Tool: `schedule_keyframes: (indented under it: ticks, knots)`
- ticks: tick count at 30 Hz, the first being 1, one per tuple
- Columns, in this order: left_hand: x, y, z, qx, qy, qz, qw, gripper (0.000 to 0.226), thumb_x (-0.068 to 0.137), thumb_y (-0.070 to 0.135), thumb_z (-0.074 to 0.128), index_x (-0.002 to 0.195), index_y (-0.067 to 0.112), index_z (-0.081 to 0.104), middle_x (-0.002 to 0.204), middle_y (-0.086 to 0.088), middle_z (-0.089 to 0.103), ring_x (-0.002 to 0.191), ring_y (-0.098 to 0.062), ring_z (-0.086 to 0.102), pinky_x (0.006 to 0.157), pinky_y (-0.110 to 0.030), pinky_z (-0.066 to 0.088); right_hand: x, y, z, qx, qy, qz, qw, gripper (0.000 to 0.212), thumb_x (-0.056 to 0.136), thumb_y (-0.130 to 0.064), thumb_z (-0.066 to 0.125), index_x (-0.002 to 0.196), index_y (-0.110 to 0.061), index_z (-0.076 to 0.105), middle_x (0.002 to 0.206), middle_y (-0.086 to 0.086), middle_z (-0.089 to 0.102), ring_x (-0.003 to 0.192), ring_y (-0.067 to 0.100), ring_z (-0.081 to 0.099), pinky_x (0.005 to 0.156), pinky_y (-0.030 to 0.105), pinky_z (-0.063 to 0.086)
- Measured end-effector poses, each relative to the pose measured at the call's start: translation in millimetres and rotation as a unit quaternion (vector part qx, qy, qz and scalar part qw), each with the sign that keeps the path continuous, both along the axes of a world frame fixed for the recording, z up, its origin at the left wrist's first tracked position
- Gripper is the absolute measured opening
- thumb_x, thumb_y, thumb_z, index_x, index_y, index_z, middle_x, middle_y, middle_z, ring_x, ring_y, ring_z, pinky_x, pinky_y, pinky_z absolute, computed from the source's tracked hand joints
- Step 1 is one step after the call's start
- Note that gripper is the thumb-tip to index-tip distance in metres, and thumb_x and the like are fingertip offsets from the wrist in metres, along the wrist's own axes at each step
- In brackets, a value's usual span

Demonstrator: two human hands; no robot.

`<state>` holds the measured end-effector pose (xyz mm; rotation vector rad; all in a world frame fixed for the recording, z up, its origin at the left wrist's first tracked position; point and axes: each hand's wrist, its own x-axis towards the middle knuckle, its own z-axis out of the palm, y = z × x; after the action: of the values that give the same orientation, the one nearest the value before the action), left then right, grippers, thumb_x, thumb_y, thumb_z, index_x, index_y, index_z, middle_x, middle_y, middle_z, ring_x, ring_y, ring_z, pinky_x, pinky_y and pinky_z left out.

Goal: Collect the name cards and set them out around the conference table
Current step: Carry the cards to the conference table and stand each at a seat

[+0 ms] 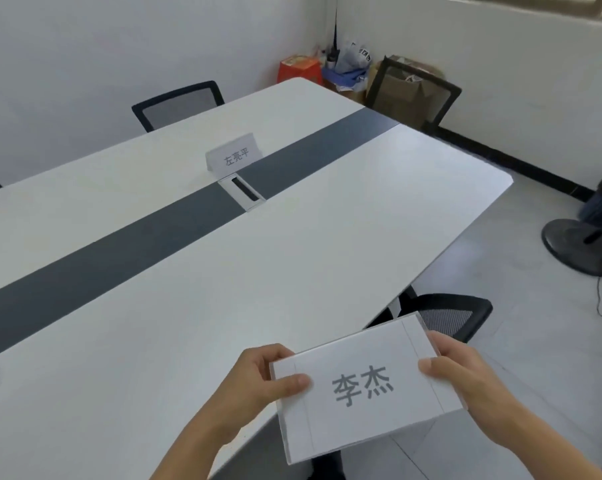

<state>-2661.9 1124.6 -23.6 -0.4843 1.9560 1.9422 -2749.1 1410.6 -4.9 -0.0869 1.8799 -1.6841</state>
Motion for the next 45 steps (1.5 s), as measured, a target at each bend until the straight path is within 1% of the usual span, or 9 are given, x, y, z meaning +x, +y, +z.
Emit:
schedule_keyframes:
  ticks: [6,11,16,20,26,30,36,41,45]
  knots:
    - [-105,23,26,-0.09,-0.017,-0.144,0.985,0.034,0.068,0.029,0.084,0.096,0.015,0.071,0.1,-0.002,0.075,0.093,-0.018,0.071,0.086,-0.036,0.055,-97,19,11,0.008,-0.012,0.024,1.0,0.033,0.069,-0.017,0.059,0.099,-0.005,0.068,0.087,0.01,0.076,0.076,0.023,0.072,0.061,0.022,0.053]
    - [-159,35,21,-0.135,-0.041,-0.174,0.975,0.031,0.071,0.033,0.081,0.097,0.019,0.069,0.102,0.002,0.074,0.094,-0.015,0.07,0.086,-0.041,0.055,-171,20,-2,-0.003,-0.033,0.089,0.996,0.037,0.069,-0.017,0.062,0.105,-0.007,0.067,0.095,0.01,0.077,0.082,0.026,0.074,0.063,0.025,0.056]
    - [-198,62,1,-0.156,-0.068,-0.069,0.983,0.031,0.074,0.033,0.079,0.098,0.02,0.066,0.104,0.002,0.071,0.095,-0.014,0.067,0.085,-0.036,0.054,-262,17,-31,0.003,-0.047,0.193,0.98,0.036,0.073,-0.017,0.06,0.107,-0.007,0.064,0.093,0.006,0.077,0.081,0.022,0.074,0.062,0.024,0.055]
    - [-226,86,-10,-0.177,-0.098,0.018,0.979,0.025,0.077,0.031,0.077,0.098,0.024,0.066,0.1,0.007,0.071,0.091,-0.007,0.066,0.078,-0.023,0.053,-330,11,-57,0.014,-0.044,0.277,0.96,0.035,0.077,-0.024,0.063,0.112,-0.017,0.066,0.105,0.007,0.075,0.093,0.026,0.072,0.077,0.032,0.054]
    - [-268,73,-23,-0.307,-0.126,0.098,0.938,0.023,0.076,0.034,0.074,0.096,0.028,0.062,0.093,0.005,0.069,0.086,-0.019,0.064,0.079,-0.039,0.051,-413,-16,-100,0.116,0.042,0.288,0.95,0.041,0.092,-0.049,0.052,0.127,-0.028,0.06,0.123,-0.011,0.065,0.118,0.011,0.058,0.1,0.038,0.047]
    - [-295,44,-31,-0.451,-0.142,0.119,0.873,0.029,0.081,0.036,0.069,0.107,0.03,0.059,0.095,0.007,0.065,0.087,-0.02,0.058,0.072,-0.033,0.046,-458,-45,-141,0.301,0.206,0.323,0.873,0.051,0.092,-0.057,0.045,0.135,-0.031,0.051,0.137,-0.005,0.053,0.122,0.018,0.051,0.1,0.04,0.042]
    - [-351,-16,-67,-0.555,-0.119,0.089,0.819,0.036,0.088,0.036,0.061,0.122,0.025,0.054,0.114,0.003,0.065,0.102,-0.023,0.054,0.084,-0.034,0.039,-489,-87,-202,0.42,0.337,0.399,0.742,0.062,0.094,-0.054,0.039,0.15,-0.03,0.027,0.164,0.005,0.011,0.151,0.026,0.007,0.118,0.044,0.02]
    - [-398,-57,-103,-0.58,-0.102,0.075,0.805,0.04,0.09,0.035,0.06,0.126,0.022,0.051,0.12,0.0,0.064,0.105,-0.025,0.053,0.087,-0.035,0.038,-481,-94,-241,0.446,0.397,0.354,0.72,0.07,0.09,-0.064,0.013,0.154,-0.033,0.01,0.165,0.006,-0.001,0.151,0.026,-0.009,0.12,0.042,-0.004]
    - [-422,-87,-124,-0.592,-0.091,0.057,0.799,0.037,0.089,0.034,0.06,0.124,0.022,0.053,0.117,-0.001,0.065,0.102,-0.027,0.053,0.083,-0.036,0.04,-479,-88,-256,0.453,0.433,0.327,0.707,0.07,0.09,-0.064,0.014,0.153,-0.032,0.02,0.163,0.007,0.012,0.151,0.026,0.001,0.119,0.042,-0.002]
